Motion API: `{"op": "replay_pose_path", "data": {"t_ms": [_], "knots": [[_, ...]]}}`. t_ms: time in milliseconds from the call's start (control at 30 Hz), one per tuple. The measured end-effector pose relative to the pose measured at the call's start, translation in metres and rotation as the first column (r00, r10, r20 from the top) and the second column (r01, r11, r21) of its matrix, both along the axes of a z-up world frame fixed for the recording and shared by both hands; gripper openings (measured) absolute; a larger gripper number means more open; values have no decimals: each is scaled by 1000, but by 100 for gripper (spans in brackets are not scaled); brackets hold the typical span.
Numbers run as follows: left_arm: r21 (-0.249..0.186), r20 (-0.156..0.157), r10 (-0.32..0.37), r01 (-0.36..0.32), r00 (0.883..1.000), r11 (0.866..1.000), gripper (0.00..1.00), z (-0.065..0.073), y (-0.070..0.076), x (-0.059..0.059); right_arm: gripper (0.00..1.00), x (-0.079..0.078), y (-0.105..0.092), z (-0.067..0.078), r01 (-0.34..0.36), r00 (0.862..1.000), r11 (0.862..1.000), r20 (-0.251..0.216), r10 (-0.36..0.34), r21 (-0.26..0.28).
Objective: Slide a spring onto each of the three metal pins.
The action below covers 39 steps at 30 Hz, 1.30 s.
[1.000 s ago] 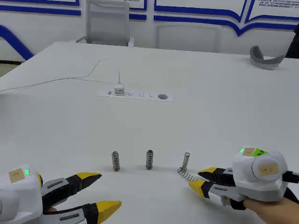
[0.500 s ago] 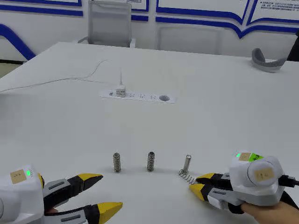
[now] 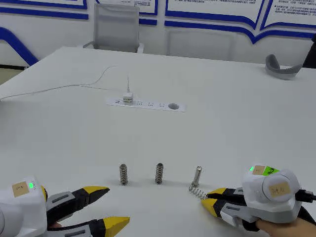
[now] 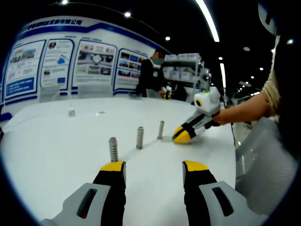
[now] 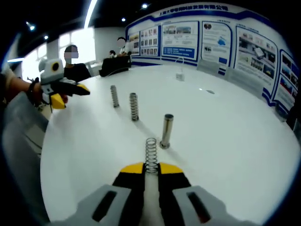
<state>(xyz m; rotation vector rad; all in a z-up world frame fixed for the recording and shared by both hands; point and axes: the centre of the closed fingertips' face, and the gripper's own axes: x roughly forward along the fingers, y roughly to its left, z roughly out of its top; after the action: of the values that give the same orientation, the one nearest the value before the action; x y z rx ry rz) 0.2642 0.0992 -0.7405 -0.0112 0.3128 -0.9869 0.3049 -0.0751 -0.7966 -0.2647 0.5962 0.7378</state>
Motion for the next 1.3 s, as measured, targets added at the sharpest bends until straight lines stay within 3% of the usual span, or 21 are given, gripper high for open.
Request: {"op": "replay_pose_path", "data": {"t_ms": [500, 1000, 1300], "knots": [[37, 11, -80, 80, 997, 996, 47, -3, -13, -7, 12, -21, 29, 27, -142, 990, 990, 9, 142, -3], [73, 46, -170, 166, 984, 983, 42, 4, -33, -6, 12, -37, 66, 47, -301, 953, 953, 16, 302, -23], [91, 72, -233, 227, 970, 970, 36, 12, -51, -6, 12, -48, 81, 56, -375, 926, 926, 20, 376, -39]]}}
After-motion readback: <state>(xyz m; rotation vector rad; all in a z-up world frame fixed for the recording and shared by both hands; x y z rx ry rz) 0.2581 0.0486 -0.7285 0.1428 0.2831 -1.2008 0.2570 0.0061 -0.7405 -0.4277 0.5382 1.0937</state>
